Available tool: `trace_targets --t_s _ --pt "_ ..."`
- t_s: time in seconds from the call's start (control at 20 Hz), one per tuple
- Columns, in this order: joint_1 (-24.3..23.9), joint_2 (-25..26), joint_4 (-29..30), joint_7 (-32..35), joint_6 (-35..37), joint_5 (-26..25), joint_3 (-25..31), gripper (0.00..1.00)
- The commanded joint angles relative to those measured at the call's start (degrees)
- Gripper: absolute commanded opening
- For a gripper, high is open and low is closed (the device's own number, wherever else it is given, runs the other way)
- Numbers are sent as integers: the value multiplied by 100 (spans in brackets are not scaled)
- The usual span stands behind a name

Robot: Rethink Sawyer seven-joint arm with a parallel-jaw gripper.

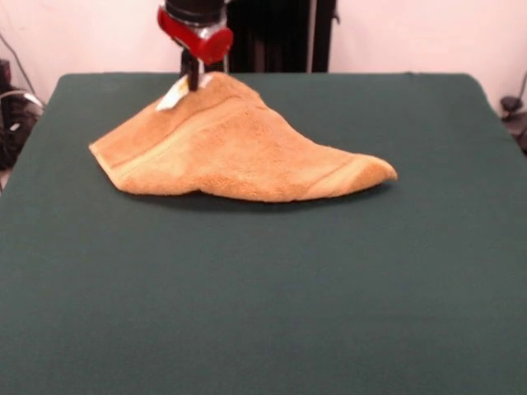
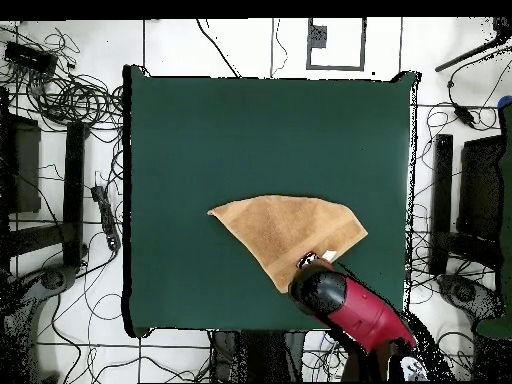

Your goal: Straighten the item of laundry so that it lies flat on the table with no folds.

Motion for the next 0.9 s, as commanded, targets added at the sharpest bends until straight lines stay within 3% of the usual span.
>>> trace_targets --t_s 0.05,0.25,0.6,0.9 --pt "10 -243 336 452 712 -256 84 0" --pt "-113 -95 383 534 358 -327 265 0" --pt "-594 1049 107 793 -1503 -614 911 0" --pt "-690 1450 -98 843 -2252 -899 1007 0"
